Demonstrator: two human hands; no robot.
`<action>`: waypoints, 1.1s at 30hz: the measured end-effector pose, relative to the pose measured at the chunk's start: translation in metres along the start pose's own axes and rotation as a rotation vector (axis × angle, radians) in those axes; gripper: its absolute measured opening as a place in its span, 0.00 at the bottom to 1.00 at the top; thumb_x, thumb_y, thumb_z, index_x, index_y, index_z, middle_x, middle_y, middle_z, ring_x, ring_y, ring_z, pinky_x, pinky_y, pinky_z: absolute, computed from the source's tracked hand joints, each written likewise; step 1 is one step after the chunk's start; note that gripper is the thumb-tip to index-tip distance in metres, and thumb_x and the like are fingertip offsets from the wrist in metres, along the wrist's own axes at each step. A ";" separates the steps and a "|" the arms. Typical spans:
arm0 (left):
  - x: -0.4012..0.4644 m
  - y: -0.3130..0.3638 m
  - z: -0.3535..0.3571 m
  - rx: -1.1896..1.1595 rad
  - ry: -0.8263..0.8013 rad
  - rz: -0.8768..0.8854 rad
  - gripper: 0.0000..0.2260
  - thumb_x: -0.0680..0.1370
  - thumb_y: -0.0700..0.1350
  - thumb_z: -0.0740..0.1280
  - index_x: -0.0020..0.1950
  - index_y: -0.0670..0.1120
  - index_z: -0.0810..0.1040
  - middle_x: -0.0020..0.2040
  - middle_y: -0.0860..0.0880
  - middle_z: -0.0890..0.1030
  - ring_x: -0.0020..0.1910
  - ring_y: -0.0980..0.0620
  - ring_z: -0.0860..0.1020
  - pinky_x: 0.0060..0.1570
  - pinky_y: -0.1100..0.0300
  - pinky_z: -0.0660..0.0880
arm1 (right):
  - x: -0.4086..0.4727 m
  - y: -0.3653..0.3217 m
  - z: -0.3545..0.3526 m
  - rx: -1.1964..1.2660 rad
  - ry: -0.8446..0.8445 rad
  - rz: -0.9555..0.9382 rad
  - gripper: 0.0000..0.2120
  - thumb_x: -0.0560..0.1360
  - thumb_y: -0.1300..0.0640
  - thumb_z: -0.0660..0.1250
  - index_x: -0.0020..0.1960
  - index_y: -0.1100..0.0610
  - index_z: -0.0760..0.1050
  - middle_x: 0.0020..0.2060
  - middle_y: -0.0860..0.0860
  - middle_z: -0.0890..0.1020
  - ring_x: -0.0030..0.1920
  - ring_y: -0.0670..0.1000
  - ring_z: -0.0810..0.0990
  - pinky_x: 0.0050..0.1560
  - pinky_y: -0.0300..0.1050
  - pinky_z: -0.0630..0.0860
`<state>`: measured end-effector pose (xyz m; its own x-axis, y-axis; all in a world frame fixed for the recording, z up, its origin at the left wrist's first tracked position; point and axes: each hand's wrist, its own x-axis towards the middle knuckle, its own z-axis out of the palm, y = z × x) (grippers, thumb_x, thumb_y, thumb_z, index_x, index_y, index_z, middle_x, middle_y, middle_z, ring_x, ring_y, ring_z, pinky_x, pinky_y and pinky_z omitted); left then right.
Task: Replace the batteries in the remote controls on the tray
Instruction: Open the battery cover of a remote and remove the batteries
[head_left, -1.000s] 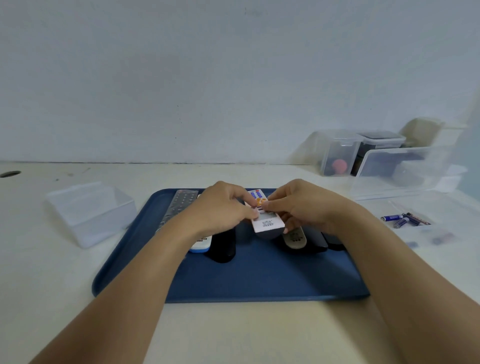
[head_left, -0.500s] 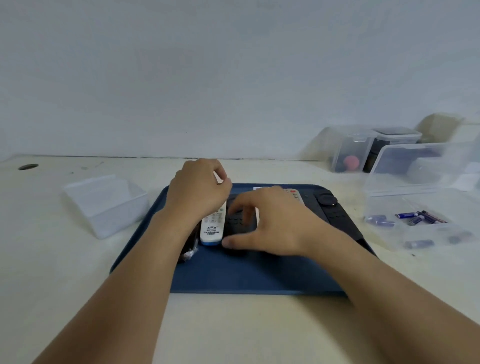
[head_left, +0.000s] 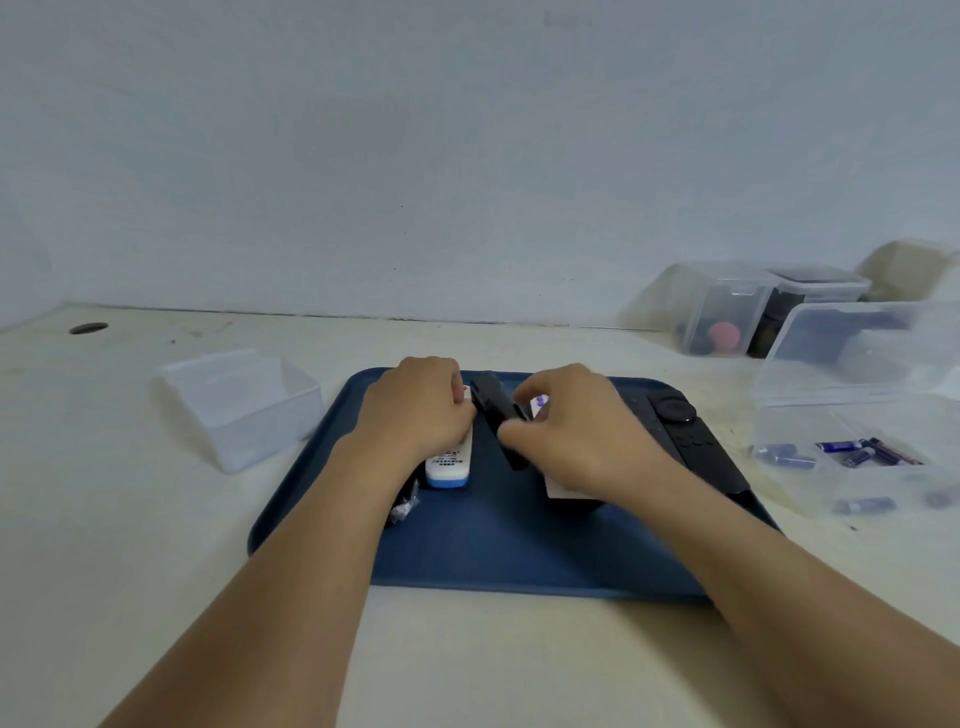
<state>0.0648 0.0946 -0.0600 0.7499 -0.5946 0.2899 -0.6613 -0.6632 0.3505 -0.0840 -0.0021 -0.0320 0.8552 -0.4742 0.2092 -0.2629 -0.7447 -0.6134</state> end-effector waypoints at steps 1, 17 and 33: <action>0.001 0.000 0.000 0.000 -0.011 -0.007 0.03 0.78 0.52 0.66 0.47 0.55 0.77 0.45 0.55 0.76 0.46 0.51 0.74 0.35 0.58 0.64 | 0.004 0.005 -0.004 0.183 0.012 0.088 0.10 0.73 0.51 0.69 0.39 0.57 0.83 0.24 0.46 0.77 0.25 0.45 0.71 0.27 0.39 0.70; -0.021 0.048 -0.025 -1.413 -0.659 -0.096 0.22 0.79 0.49 0.67 0.67 0.36 0.77 0.57 0.37 0.81 0.50 0.40 0.79 0.47 0.50 0.78 | 0.029 0.050 -0.052 0.812 0.069 0.030 0.08 0.82 0.59 0.64 0.54 0.60 0.81 0.35 0.53 0.81 0.30 0.50 0.78 0.29 0.41 0.74; -0.034 0.073 -0.002 -1.190 -0.387 0.045 0.07 0.86 0.43 0.60 0.62 0.46 0.73 0.38 0.47 0.79 0.27 0.52 0.70 0.24 0.60 0.67 | 0.031 0.048 -0.037 0.742 0.284 -0.024 0.05 0.79 0.56 0.69 0.51 0.57 0.82 0.44 0.56 0.86 0.42 0.51 0.86 0.38 0.38 0.78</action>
<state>-0.0095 0.0675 -0.0421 0.5402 -0.8340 0.1128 -0.1100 0.0629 0.9919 -0.0866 -0.0702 -0.0267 0.6842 -0.6377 0.3538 0.2057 -0.2966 -0.9326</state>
